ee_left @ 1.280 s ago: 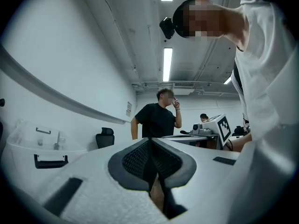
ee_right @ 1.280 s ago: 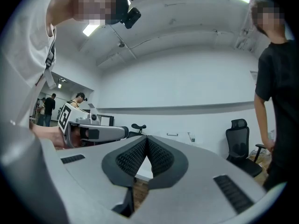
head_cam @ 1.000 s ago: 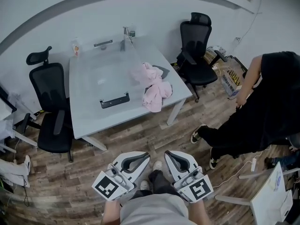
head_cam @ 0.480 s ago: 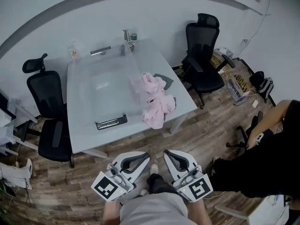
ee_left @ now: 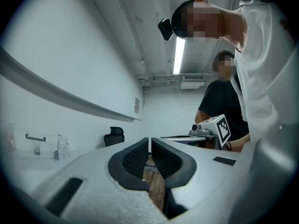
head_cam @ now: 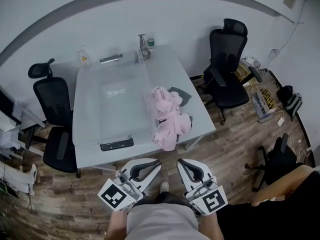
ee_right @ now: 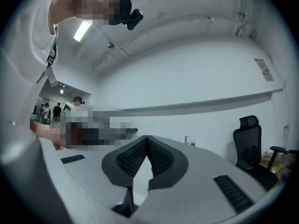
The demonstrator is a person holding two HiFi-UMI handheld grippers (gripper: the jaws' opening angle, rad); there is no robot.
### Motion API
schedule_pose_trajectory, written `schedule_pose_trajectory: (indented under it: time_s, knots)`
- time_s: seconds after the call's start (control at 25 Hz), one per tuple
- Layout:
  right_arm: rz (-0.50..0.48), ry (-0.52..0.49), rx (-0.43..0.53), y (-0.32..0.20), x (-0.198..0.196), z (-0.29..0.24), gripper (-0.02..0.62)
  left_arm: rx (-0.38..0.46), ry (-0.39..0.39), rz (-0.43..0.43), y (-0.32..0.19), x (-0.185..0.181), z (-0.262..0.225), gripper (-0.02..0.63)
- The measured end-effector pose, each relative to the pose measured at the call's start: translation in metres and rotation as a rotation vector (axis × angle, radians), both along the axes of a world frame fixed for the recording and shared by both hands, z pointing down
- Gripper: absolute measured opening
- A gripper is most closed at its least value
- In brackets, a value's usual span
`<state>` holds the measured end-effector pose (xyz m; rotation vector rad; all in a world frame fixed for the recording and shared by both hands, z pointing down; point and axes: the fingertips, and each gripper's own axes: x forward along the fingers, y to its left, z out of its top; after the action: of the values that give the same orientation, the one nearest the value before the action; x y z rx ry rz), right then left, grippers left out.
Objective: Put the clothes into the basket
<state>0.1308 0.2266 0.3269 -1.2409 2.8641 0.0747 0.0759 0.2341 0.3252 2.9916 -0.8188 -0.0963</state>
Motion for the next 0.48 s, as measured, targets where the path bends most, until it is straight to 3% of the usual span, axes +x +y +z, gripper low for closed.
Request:
schedule_pose_trajectory:
  time_s: [0.48]
  knots:
    - [-0.019,0.004,-0.010,-0.060,0.002,0.005,0.003,0.008,0.001,-0.014,-0.060,0.004,0.001,0.025]
